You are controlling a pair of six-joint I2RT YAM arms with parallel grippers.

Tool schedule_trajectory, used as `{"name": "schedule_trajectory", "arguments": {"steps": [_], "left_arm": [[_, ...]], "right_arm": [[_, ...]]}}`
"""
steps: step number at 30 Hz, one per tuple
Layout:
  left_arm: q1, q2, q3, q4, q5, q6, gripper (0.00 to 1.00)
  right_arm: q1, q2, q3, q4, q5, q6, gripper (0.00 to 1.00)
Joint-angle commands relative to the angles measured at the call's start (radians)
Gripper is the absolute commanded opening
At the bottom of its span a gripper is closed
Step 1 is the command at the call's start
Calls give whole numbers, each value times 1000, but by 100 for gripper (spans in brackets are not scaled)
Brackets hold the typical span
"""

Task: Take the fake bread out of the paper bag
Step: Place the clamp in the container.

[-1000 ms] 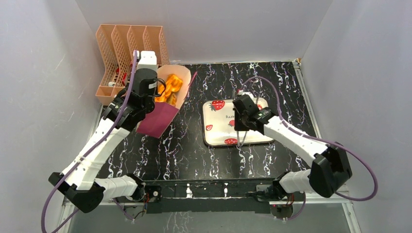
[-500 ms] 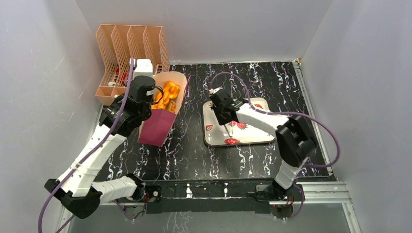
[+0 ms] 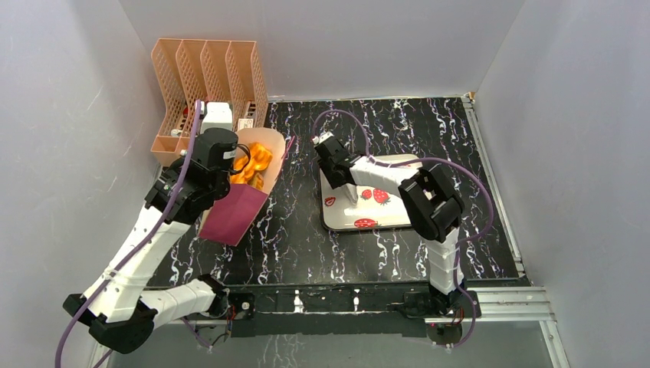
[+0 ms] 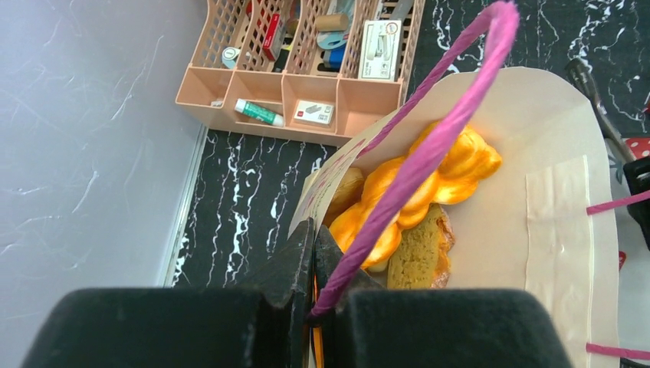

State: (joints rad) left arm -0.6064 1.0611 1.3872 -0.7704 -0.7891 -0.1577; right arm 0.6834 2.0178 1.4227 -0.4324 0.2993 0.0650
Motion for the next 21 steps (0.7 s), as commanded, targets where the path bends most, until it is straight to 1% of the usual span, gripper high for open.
{"name": "schedule_trajectory", "arguments": {"steps": [1, 2, 4, 5, 6, 11, 12, 13, 15, 17, 19, 21], "left_arm": [[-7, -35, 30, -18, -39, -18, 0], [-7, -37, 27, -17, -37, -19, 0], [-6, -35, 21, -13, -28, -21, 0], [-6, -33, 20, -12, -24, -23, 0], [-7, -29, 19, -12, -21, -24, 0], [-6, -23, 12, -6, -12, -21, 0], [-6, -24, 11, -7, -12, -17, 0], [-6, -24, 12, -7, -11, -13, 0], [-6, -22, 14, -16, -9, -4, 0], [-6, -19, 16, -24, -7, 2, 0], [-6, -20, 16, -27, -3, 2, 0], [-6, -23, 14, -25, 4, -1, 0]], "right_arm": [[-1, -38, 6, 95, 82, -15, 51], [-1, -55, -7, 103, 90, -13, 61], [0, -91, -34, 116, 102, -12, 77], [-1, -106, -41, 117, 103, -13, 79], [-1, -122, -46, 113, 104, -12, 84], [15, -259, -66, 114, 107, 12, 97], [20, -303, -79, 130, 117, 21, 98], [20, -341, -105, 188, 124, 39, 98], [21, -413, -195, 374, 165, 95, 98], [17, -454, -272, 503, 201, 164, 98], [8, -448, -279, 531, 153, 156, 98], [2, -411, -217, 437, 120, 147, 98]]}}
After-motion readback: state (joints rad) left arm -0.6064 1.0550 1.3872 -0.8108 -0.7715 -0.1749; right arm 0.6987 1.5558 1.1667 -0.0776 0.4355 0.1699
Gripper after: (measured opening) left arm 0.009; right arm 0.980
